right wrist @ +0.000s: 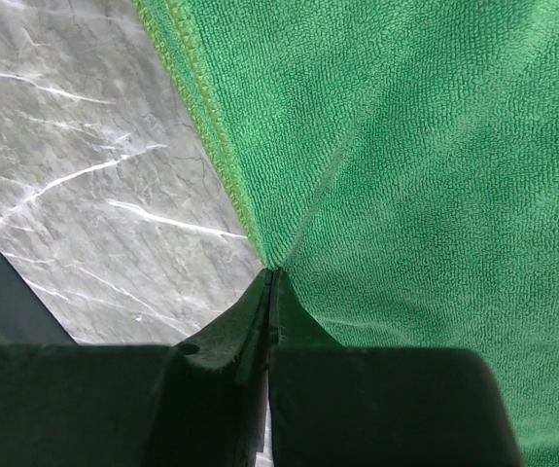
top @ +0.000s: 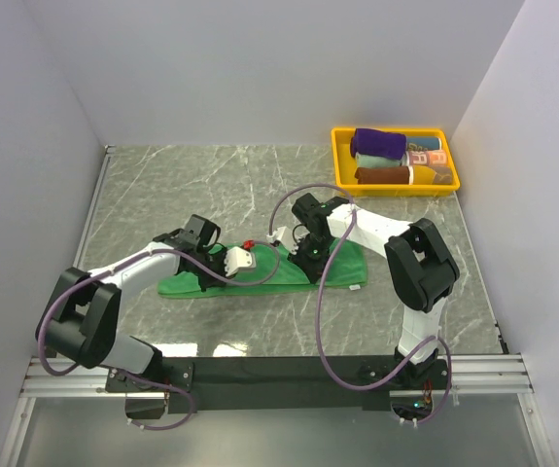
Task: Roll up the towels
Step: Fold the towel
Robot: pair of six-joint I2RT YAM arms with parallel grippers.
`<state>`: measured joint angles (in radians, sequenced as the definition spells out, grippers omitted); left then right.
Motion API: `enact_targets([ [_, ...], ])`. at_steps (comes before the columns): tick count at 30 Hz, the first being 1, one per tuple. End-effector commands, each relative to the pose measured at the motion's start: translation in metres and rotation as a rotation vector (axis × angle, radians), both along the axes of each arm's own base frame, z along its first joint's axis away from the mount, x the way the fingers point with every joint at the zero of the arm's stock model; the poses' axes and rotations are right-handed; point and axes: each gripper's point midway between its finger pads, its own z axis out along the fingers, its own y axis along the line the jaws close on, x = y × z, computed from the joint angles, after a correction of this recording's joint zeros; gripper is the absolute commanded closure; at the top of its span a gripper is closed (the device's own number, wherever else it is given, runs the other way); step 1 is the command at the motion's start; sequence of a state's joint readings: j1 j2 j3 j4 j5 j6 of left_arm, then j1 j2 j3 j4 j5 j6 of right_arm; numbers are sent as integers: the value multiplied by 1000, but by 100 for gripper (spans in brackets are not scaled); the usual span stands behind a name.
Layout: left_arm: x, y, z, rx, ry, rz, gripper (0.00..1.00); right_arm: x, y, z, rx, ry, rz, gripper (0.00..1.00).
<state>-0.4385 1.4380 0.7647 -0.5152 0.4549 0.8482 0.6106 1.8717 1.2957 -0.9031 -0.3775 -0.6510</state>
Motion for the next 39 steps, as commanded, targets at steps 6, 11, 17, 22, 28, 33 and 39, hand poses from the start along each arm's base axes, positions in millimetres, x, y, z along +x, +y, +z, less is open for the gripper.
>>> enact_targets([
  [6,2,-4,18,-28,-25,4,99,5,-3,8,-2,-6,0,100],
  [11,-3,5,-2,31,29,16,88,5,-1,7,-2,9,-5,100],
  [17,-1,8,-9,43,19,31,97,4,0,8,5,24,-11,100],
  [22,1,5,-2,29,8,34,99,2,0,8,5,32,-7,100],
  [28,-6,3,22,-10,-26,2,99,-2,-2,15,10,26,1,100],
  [33,-19,7,29,-15,-15,-12,99,-8,-6,18,12,24,9,100],
  [39,-26,9,15,7,45,5,99,-11,-9,5,-15,55,6,100],
])
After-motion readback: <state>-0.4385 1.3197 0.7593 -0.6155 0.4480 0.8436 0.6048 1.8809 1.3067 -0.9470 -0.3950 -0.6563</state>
